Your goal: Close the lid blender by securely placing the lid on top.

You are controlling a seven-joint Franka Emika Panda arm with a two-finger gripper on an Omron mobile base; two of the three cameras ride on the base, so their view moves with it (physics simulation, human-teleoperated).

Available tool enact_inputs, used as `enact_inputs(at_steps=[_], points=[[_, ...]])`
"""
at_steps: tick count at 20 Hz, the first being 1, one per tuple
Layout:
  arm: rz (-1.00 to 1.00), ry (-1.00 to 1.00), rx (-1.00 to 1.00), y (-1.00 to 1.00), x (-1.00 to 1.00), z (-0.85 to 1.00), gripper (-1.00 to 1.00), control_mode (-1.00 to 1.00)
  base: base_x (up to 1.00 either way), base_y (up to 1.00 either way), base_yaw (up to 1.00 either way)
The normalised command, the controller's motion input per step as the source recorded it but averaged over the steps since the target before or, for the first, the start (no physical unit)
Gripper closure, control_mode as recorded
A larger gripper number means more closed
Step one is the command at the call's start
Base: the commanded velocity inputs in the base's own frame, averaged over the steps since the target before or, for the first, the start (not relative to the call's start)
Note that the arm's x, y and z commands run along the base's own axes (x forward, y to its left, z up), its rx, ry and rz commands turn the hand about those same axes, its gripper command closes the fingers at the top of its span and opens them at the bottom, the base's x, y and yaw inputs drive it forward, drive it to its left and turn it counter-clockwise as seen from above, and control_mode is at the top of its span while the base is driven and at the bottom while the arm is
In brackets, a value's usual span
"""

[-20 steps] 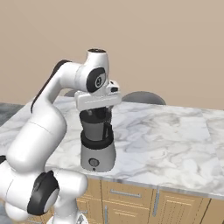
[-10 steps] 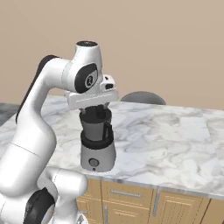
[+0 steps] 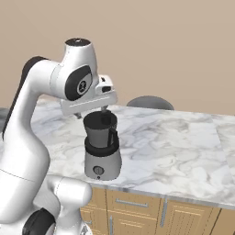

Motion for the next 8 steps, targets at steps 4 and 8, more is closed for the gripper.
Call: enact_inputs(at_steps=[4, 8], points=[[0.0, -0.08, 0.0, 0.11, -0.09, 0.0, -1.0, -1.0, 0.0, 0.0, 0.0], [0.0, -0.09, 0.0, 0.07, -0.07, 0.0, -1.0, -1.0, 0.0, 0.0, 0.0]])
